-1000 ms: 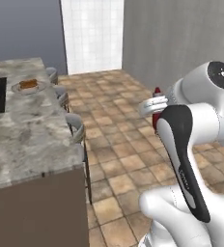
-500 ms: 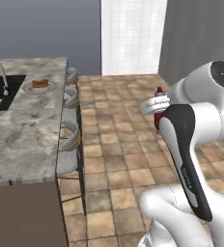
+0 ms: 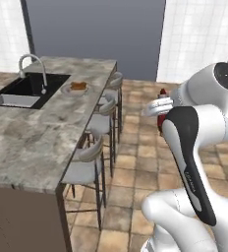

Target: Move the hot dog bun to the plate on the dining table and place the condiment next to that plate. Then navigate to the fridge and take the sausage and place it on the plate as well.

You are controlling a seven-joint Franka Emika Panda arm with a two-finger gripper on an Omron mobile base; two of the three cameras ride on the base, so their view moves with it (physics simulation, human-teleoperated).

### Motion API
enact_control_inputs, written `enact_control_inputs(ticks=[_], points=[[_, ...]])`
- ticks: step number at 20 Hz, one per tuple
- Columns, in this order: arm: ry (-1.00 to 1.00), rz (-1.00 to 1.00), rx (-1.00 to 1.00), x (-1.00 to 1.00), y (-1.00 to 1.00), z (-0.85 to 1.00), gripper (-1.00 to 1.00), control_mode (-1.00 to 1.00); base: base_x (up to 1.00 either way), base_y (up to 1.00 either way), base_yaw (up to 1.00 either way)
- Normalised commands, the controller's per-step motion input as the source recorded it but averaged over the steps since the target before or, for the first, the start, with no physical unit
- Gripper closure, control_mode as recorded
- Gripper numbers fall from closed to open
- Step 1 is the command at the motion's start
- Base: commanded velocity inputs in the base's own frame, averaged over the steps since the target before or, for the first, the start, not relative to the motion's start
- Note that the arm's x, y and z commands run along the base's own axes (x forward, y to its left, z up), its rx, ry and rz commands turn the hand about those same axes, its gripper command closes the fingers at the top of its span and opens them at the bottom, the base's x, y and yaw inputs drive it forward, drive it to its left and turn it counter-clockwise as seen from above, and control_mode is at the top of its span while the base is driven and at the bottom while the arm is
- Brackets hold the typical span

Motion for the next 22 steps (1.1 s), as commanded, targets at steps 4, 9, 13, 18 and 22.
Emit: enact_control_inputs(ticks=[4, 9, 13, 18, 22], points=[[0.0, 0.0, 0.0, 0.0, 0.0, 0.0, 1.0, 1.0, 0.61, -0.6, 0.49], [0.0, 0.0, 0.0, 0.0, 0.0, 0.0, 1.0, 1.0, 0.6, -0.7, 0.46], [0.0, 0.0, 0.0, 0.0, 0.0, 0.0, 1.0, 1.0, 0.59, -0.66, 0.46], [0.0, 0.0, 0.0, 0.0, 0.0, 0.0, 1.0, 1.0, 0.57, -0.68, 0.44], [0.0, 0.0, 0.0, 0.0, 0.0, 0.0, 1.0, 1.0, 0.46, -0.64, 0.45]])
